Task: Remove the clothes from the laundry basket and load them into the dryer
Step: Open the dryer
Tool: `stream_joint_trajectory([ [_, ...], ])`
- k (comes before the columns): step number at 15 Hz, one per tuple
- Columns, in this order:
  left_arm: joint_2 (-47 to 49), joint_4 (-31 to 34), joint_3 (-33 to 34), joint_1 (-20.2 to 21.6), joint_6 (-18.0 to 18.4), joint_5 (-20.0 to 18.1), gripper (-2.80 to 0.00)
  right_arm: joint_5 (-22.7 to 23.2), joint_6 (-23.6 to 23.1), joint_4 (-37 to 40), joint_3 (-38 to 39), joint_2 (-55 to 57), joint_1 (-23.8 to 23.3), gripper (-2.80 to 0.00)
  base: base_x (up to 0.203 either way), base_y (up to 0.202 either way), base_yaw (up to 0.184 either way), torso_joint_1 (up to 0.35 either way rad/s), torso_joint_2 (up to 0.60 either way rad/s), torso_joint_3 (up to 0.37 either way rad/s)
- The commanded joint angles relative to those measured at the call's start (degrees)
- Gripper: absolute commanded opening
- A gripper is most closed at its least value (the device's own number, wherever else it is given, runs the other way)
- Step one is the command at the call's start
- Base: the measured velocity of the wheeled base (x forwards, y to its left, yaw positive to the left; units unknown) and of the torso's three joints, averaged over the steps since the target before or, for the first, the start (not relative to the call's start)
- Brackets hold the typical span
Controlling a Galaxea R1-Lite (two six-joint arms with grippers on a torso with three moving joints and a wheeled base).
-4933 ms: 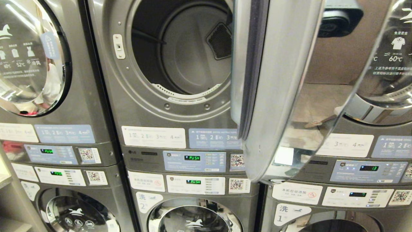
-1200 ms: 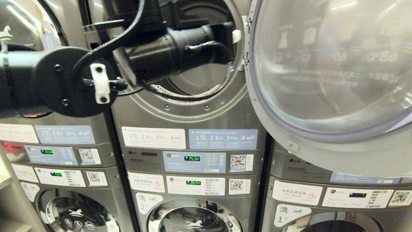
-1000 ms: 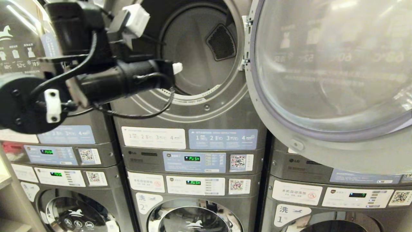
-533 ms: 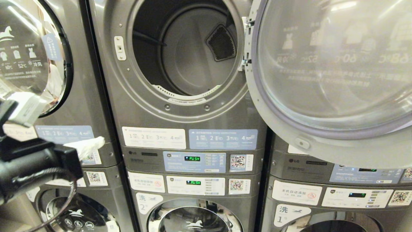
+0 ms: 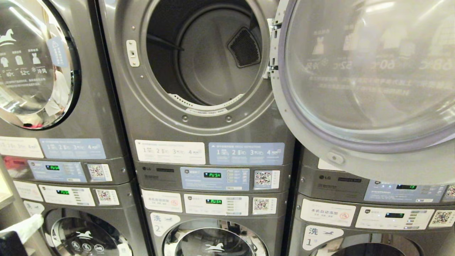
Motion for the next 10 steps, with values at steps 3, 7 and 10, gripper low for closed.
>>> stream_joint_trajectory([
  [3, -3.9, -0.3, 3.1, 0.0, -0.3, 2.4, -2.80, -3.0, -2.9, 0.1, -1.0, 3.2, -0.1, -2.80, 0.000, 0.000, 0.000, 0.000, 0.00, 0.000],
  [7, -5.8, -6.8, 6.6, -0.7, 3.9, -0.2, -2.80, -3.2, -4.2, 0.2, -0.1, 3.1, -0.1, -2.80, 0.000, 0.000, 0.000, 0.000, 0.00, 0.000],
  [10, -11.2, -7.0, 10.7, -0.6, 8.6, -2.5, -2.80, -4.6, -6.1, 0.2, 3.7, 3.2, -0.2, -2.80, 0.000, 0.000, 0.000, 0.000, 0.00, 0.000],
])
